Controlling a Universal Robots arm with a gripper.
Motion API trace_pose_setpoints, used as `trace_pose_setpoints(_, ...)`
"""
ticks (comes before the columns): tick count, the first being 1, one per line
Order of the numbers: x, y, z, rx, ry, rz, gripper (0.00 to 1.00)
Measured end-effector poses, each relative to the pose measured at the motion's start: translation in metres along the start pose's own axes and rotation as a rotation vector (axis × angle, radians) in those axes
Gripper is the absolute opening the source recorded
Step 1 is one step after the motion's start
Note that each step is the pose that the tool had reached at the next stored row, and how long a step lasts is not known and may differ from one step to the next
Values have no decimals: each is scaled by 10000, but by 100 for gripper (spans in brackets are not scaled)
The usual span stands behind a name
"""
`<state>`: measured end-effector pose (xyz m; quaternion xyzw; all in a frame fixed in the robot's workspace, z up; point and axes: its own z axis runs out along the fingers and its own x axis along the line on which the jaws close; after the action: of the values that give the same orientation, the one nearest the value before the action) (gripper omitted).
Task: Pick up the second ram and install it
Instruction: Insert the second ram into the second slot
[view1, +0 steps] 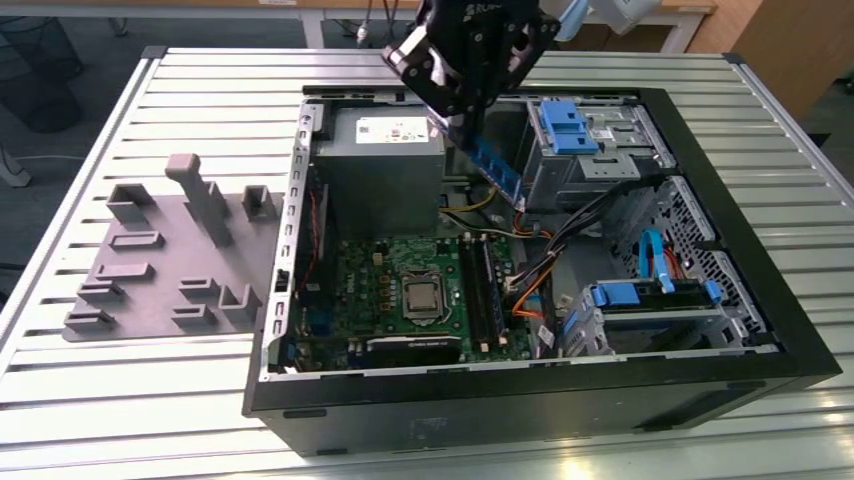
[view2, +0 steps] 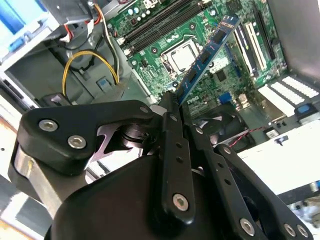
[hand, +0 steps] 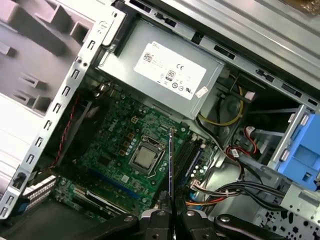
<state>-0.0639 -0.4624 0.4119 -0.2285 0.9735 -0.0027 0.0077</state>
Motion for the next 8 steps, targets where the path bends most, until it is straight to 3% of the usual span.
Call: trace_pose_setpoints(8,0,0,12,23,14,1319,14)
